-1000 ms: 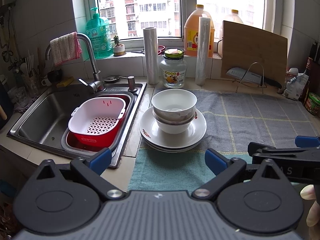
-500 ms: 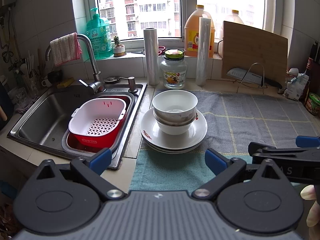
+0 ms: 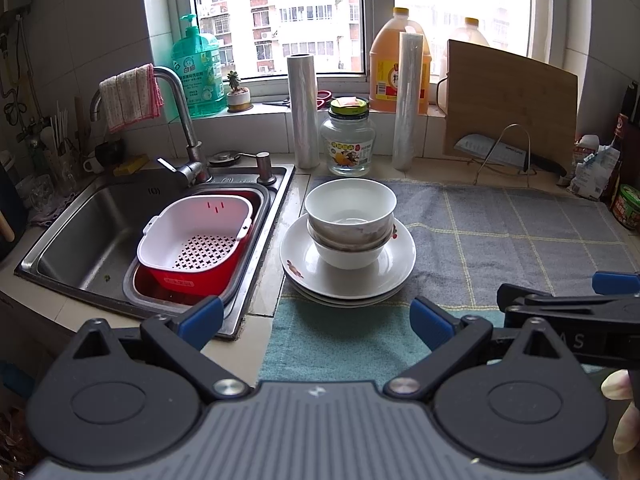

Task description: Organize plates and bowls

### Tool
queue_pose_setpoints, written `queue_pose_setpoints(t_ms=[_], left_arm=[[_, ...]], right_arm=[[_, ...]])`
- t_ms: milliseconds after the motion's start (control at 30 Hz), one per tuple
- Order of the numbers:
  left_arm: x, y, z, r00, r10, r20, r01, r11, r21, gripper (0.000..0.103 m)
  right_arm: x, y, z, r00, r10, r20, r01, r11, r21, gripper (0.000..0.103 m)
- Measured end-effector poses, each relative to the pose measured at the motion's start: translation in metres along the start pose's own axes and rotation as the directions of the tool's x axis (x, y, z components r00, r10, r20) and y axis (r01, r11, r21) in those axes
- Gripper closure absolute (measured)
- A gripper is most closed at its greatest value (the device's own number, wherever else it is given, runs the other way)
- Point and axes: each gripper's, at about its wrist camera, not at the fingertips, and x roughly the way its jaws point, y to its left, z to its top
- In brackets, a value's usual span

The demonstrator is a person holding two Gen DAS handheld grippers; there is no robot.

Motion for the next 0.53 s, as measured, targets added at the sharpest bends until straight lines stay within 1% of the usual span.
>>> queue_pose_setpoints(t_ms=[533], left_arm=[[0.0012, -0.0016, 0.0031, 1.000, 0.004, -0.002, -0.004, 1.000, 0.001, 0.004]], right_arm=[[0.0034, 0.0019, 0.0027, 1.000, -0.001, 0.001, 0.001, 1.000, 0.003, 0.000]])
